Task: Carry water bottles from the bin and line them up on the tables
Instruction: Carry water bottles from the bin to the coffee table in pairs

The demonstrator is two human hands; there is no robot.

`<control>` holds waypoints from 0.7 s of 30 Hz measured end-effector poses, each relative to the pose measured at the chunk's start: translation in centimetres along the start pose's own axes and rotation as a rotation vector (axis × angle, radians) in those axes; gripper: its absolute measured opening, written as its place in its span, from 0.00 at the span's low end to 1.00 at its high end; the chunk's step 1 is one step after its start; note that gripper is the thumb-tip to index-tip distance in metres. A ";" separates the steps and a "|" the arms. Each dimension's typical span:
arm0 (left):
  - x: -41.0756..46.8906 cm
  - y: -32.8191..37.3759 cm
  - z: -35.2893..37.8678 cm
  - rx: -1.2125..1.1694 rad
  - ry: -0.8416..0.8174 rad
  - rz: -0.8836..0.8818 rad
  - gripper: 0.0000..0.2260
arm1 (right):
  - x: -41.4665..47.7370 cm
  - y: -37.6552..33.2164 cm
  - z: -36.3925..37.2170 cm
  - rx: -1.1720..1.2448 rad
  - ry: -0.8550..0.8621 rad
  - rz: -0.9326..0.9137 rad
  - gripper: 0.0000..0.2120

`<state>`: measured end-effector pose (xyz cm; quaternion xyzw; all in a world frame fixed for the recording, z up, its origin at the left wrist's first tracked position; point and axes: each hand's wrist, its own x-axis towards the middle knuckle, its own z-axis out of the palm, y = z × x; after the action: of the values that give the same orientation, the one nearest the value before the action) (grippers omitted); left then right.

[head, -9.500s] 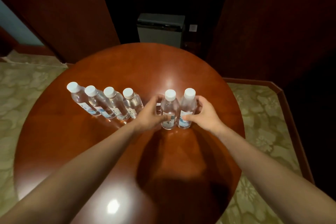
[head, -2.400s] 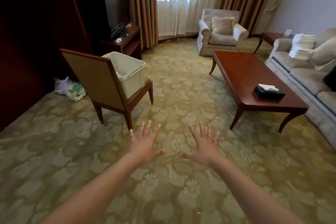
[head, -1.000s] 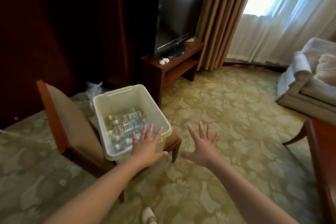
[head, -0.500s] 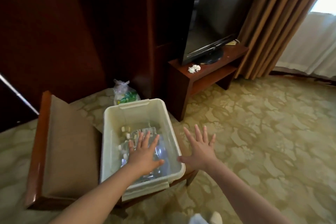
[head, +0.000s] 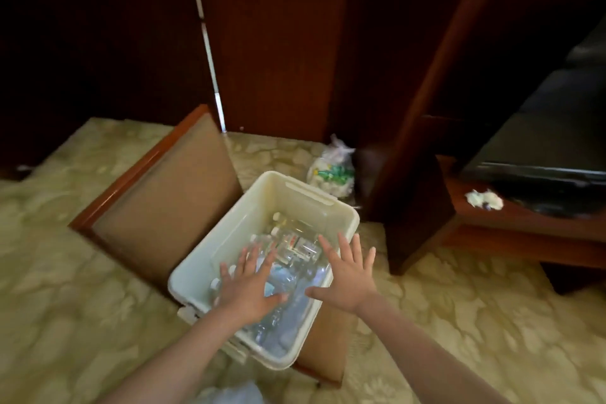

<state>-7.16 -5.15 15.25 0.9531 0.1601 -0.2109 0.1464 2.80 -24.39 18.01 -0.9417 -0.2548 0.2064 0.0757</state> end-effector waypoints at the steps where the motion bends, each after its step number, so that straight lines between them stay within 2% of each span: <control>1: -0.5 0.1 0.2 -0.018 -0.003 -0.041 0.41 | 0.4 0.2 -0.1 -0.013 -0.018 -0.039 0.52; 8: -1.5 -0.9 1.4 -0.101 -0.007 -0.237 0.41 | 3.9 0.0 0.5 -0.040 -0.116 -0.182 0.52; 17: 2.2 -2.0 2.3 -0.187 -0.060 -0.291 0.41 | 7.3 -0.8 0.3 -0.068 -0.202 -0.215 0.52; 21: 2.1 -2.6 2.4 -0.266 -0.021 -0.326 0.41 | 8.6 -1.6 0.2 -0.114 -0.245 -0.250 0.51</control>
<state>-7.11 -3.15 11.65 0.8846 0.3370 -0.2188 0.2367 8.76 -18.67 15.24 -0.8733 -0.3884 0.2936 0.0157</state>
